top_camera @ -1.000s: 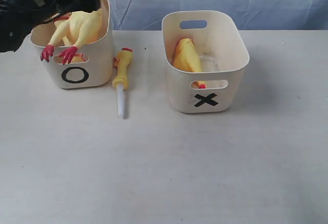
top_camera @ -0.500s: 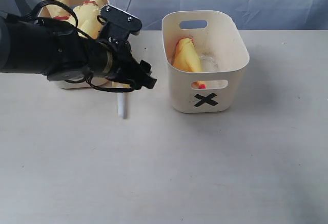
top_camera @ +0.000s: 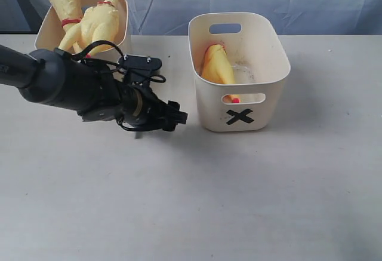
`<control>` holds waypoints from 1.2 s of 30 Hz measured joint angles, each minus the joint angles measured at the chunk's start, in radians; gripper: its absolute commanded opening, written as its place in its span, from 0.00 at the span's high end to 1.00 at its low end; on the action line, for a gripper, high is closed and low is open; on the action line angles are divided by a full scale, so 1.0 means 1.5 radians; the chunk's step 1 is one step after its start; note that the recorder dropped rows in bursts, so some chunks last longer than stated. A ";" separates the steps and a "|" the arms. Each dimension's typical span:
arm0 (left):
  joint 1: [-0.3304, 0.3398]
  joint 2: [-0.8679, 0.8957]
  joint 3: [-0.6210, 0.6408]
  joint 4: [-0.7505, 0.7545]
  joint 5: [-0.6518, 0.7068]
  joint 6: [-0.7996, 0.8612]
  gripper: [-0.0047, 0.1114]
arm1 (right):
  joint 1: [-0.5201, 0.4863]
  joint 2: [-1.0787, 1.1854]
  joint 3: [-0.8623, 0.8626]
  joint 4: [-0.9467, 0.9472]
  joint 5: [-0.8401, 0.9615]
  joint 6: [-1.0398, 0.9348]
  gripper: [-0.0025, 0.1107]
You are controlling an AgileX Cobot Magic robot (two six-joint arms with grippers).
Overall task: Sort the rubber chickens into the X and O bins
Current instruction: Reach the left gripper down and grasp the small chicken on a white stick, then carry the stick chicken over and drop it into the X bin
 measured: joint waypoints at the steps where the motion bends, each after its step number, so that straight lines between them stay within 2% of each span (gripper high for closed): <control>1: 0.000 0.008 0.000 -0.001 0.004 0.000 0.34 | 0.000 0.000 0.000 0.000 0.000 0.000 0.98; 4: 0.005 0.019 -0.003 -0.001 0.004 0.001 0.38 | 0.000 0.000 0.000 0.000 0.000 0.000 0.98; 9: 0.008 0.019 -0.005 -0.001 0.005 0.001 0.38 | 0.000 0.000 0.000 0.000 0.000 0.000 0.98; 15: 0.011 -0.009 -0.004 -0.008 -0.081 0.001 0.39 | 0.000 0.000 0.000 0.000 0.000 0.000 0.98; 17: 0.011 -0.032 -0.004 -0.008 -0.079 0.013 0.39 | 0.000 0.000 0.000 0.000 0.000 0.000 0.98; 19: 0.011 -0.052 -0.004 -0.002 -0.035 0.035 0.39 | 0.000 0.000 0.000 0.000 0.000 0.000 0.98; 22: -0.003 -0.094 -0.004 0.004 0.126 0.067 0.38 | 0.000 0.000 0.000 0.000 0.000 0.000 0.98; 24: -0.010 -0.106 -0.004 -0.007 0.172 0.071 0.38 | 0.000 0.000 0.000 0.000 0.000 0.000 0.98; 29: -0.011 -0.065 -0.004 -0.013 0.198 0.073 0.39 | 0.000 0.000 0.000 0.000 0.000 0.000 0.98; 30: -0.011 -0.051 -0.003 -0.013 0.198 0.073 0.41 | 0.000 0.000 0.000 0.000 0.000 0.000 0.98; 31: -0.011 -0.029 -0.002 -0.008 0.199 0.073 0.52 | 0.000 0.000 0.000 0.000 0.000 0.000 0.98; 32: -0.011 -0.013 -0.002 -0.001 0.200 0.070 0.77 | 0.000 0.000 0.000 0.000 0.000 0.000 0.98; 33: -0.011 -0.007 -0.003 0.006 0.198 0.071 0.95 | 0.000 0.000 0.000 0.000 0.000 0.000 0.98; 36: -0.013 -0.004 -0.006 0.017 0.215 0.077 0.96 | 0.000 0.000 0.000 0.000 0.000 0.000 0.98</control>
